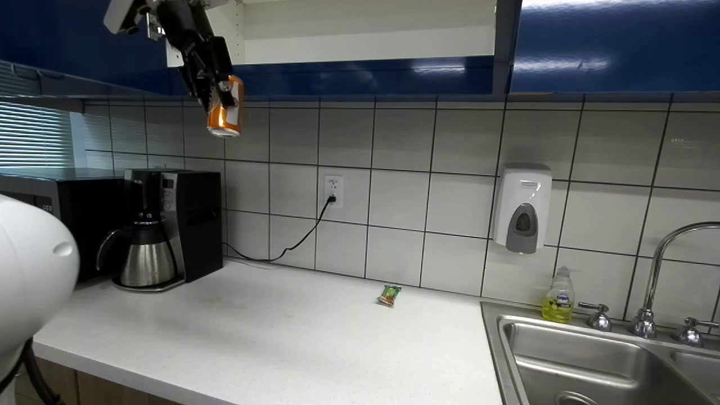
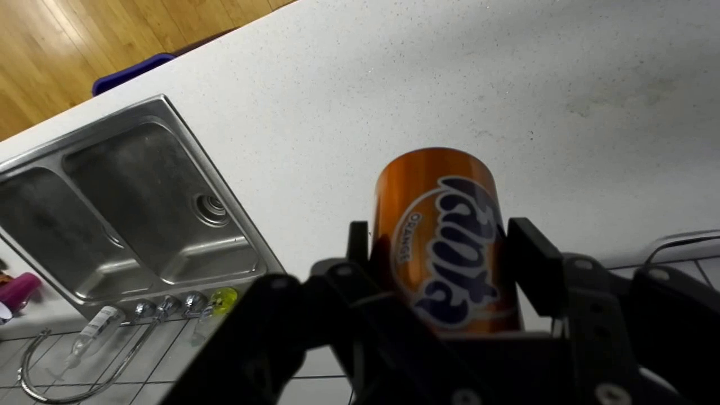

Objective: Put the orange can in the open upper cabinet.

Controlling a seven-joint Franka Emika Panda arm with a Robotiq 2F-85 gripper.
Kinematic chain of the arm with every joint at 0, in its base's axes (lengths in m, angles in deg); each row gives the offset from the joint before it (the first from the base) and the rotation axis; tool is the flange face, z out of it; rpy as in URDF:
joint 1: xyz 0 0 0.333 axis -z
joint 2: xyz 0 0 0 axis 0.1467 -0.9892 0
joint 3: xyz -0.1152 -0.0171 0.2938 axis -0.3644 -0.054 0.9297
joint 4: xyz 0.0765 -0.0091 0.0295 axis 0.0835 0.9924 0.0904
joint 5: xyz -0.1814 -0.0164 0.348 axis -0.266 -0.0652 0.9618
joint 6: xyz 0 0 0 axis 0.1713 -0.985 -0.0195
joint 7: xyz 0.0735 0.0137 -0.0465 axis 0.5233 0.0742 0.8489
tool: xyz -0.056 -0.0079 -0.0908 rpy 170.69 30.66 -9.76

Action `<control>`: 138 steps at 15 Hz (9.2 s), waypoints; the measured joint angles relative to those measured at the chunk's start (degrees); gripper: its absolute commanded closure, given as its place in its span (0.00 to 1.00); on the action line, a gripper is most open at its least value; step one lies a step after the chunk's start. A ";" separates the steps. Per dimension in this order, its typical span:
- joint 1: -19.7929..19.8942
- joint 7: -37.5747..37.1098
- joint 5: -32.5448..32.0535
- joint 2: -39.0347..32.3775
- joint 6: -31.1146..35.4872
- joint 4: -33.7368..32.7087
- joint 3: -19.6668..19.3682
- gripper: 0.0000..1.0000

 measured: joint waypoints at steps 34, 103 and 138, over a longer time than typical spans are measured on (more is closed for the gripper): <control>3.23 1.35 -4.27 -17.32 -10.85 -34.77 3.06 0.62; -2.92 4.39 -15.75 -54.35 -23.06 -86.96 -3.66 0.00; -16.58 -3.62 -8.62 -27.86 -39.18 -68.61 -3.40 0.00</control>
